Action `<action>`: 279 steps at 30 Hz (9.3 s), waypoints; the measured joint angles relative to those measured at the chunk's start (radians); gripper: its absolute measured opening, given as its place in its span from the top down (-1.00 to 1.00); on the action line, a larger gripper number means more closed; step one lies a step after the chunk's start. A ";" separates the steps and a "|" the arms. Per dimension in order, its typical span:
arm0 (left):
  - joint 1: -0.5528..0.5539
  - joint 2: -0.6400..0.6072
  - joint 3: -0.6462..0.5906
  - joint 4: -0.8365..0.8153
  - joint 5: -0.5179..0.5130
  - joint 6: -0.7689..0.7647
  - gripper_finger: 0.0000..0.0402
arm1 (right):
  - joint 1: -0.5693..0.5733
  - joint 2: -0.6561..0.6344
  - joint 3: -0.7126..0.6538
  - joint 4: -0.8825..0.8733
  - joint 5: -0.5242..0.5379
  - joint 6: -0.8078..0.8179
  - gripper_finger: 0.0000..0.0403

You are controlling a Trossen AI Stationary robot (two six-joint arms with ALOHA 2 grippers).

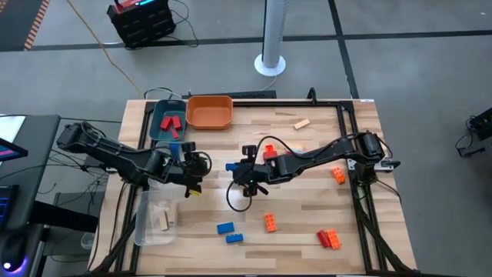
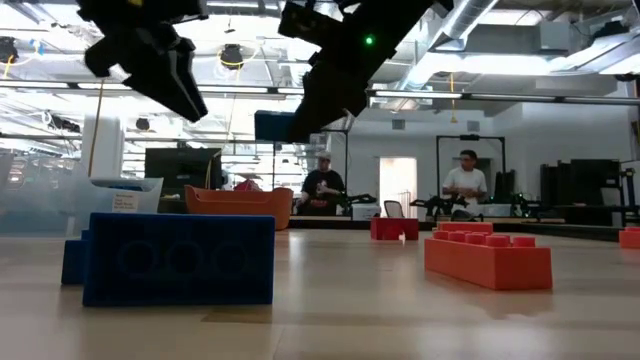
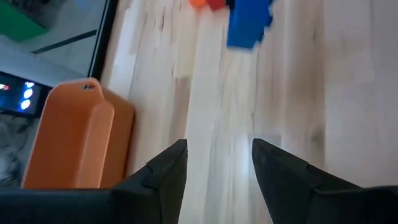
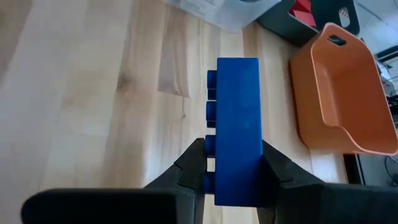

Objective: Sort blocks
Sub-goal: Put the blue game piece into the top transparent bin, then put the wooden red block into the blue bin

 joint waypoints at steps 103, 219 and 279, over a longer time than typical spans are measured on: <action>-0.029 -0.211 -0.020 -0.708 -0.050 -0.675 -0.27 | 0.125 0.001 0.000 0.003 0.103 0.213 -0.16; 0.025 -0.079 -0.301 0.876 0.243 1.025 -0.26 | -0.139 -0.092 0.053 -0.056 -0.734 0.415 0.37; 0.272 -0.346 -0.301 0.237 -0.541 0.061 0.39 | 0.078 -0.283 0.011 -0.483 -0.048 0.618 -0.19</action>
